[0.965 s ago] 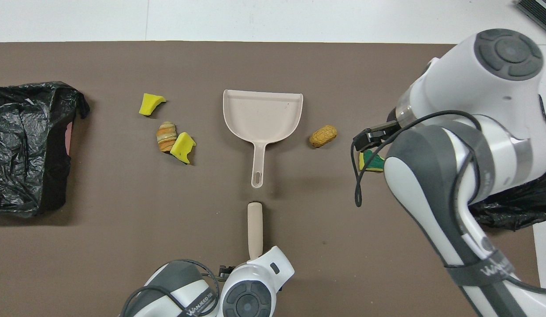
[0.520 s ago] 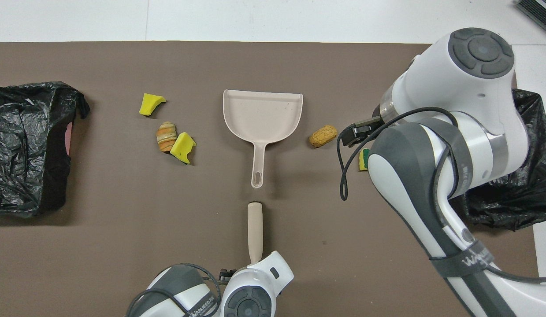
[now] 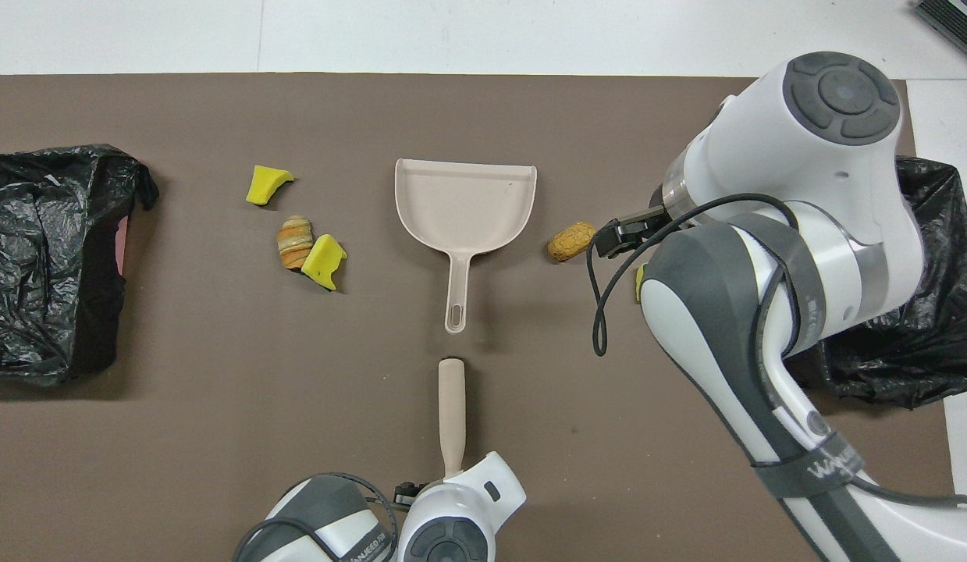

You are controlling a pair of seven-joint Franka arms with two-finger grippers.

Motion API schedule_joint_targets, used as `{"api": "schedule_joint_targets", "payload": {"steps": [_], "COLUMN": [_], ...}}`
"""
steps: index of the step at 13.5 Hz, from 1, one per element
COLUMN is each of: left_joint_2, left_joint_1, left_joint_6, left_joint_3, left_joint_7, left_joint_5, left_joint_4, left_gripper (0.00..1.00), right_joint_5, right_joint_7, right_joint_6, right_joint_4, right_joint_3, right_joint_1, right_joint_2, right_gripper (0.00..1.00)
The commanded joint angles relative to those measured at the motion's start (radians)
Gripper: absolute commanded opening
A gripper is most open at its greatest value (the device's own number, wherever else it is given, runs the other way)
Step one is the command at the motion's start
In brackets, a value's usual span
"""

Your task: Sweep and dump trash in bin

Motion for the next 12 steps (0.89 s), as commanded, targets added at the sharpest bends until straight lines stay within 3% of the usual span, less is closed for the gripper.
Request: {"api": "schedule_joint_targets", "payload": {"steps": [1, 2, 7, 10, 12], "left_joint_2": [-0.018, -0.015, -0.026, -0.057, -0.136], "left_joint_1": [-0.025, -0.025, 0.010, 0.086, 0.187], "left_joint_6": [0.028, 0.026, -0.001, -0.197, -0.288], "left_joint_3": [0.019, 0.019, 0.023, 0.029, 0.029], "left_joint_7": [-0.014, -0.017, 0.006, 0.064, 0.151], "left_joint_5": [-0.009, -0.009, -0.009, -0.009, -0.009], "left_joint_4": [-0.032, -0.032, -0.014, 0.057, 0.059], "left_gripper": [0.34, 0.00, 0.00, 0.00, 0.00], "right_joint_5": [0.017, 0.017, 0.021, 0.021, 0.022], "right_joint_7": [0.037, 0.060, 0.086, 0.084, 0.087], "right_joint_6": [0.016, 0.037, 0.080, 0.080, 0.094], "right_joint_4": [0.008, 0.008, 0.008, 0.007, 0.007], "right_joint_3": [0.001, 0.001, 0.001, 0.001, 0.001], "right_joint_1": [0.006, 0.021, 0.032, 0.033, 0.035], "right_joint_2": [0.006, 0.011, 0.026, 0.026, 0.028], "right_gripper": [1.00, 1.00, 1.00, 1.00, 1.00]}}
